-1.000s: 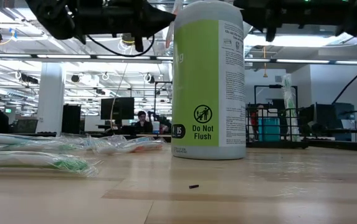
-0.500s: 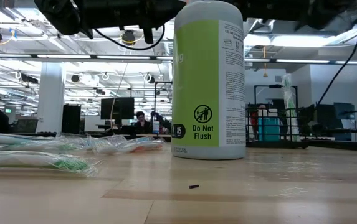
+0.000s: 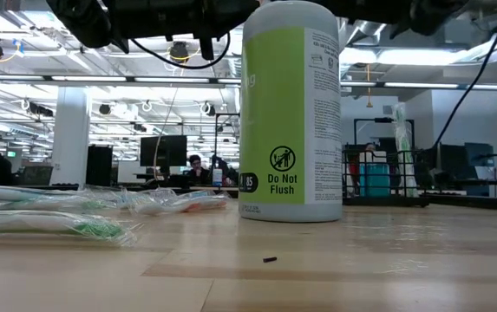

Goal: Pick & Place toothbrushing station
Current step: Put the orange toothbrush into the wire organizer

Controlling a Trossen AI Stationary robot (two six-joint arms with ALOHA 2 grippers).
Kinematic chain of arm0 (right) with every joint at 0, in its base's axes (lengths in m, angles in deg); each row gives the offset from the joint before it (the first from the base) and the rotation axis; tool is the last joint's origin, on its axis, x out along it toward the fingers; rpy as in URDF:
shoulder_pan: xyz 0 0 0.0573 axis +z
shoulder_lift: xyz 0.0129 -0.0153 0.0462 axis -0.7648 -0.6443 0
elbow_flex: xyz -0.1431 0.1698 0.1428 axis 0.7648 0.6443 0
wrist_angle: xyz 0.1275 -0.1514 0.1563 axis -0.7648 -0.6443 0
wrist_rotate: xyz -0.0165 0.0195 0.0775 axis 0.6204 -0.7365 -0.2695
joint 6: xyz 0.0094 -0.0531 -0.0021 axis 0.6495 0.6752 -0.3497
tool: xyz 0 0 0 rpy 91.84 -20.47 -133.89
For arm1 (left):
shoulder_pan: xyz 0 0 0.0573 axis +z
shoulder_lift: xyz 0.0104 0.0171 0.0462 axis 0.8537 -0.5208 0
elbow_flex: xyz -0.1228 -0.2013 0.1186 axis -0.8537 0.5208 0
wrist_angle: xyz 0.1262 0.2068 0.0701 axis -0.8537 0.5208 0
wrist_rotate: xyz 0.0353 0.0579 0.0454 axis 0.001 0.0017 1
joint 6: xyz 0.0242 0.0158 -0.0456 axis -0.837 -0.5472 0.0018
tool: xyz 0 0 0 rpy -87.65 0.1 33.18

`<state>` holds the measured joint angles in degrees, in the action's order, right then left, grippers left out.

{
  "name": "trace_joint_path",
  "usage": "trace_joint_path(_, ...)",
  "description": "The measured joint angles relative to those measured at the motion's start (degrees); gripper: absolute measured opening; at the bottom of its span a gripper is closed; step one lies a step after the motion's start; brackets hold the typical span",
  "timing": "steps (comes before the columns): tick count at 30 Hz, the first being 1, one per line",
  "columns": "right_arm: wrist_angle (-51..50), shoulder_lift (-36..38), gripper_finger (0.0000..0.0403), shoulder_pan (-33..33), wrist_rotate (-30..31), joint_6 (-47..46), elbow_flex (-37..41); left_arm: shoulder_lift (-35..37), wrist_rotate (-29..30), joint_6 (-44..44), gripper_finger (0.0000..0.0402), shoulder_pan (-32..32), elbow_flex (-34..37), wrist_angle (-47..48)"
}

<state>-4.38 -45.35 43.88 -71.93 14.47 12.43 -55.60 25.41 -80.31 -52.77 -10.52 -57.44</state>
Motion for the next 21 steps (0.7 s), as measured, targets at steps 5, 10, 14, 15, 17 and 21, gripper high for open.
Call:
trace_joint_path(5,-1.4,0.0,0.0145,-0.1,0.0,0.0,-0.4,0.0,0.0,0.0,0.0010,0.0,0.0,0.0)
trace_joint_path(10,-1.1,0.0,0.0145,0.0,0.0,-0.4,-0.4,0.0,0.0,0.0,0.0010,0.0,0.0,0.0)
trace_joint_path(14,-1.5,0.0,0.0145,-0.1,0.0,-0.4,-0.4,0.0,0.0,0.0,0.0010,0.0,0.0,0.0)
trace_joint_path(15,-1.3,0.0,0.0145,-0.1,0.0,-0.4,-0.4,0.0,0.0,0.0,0.0010,0.0,0.0,0.0)
trace_joint_path(17,-1.3,0.0,0.0145,0.0,0.0,-0.4,-0.4,0.0,0.0,0.0,0.0010,0.0,0.0,0.0)
trace_joint_path(21,-1.3,0.0,0.0145,0.0,0.0,-0.4,-0.4,0.0,0.0,0.0,0.0010,0.0,0.0,0.0)
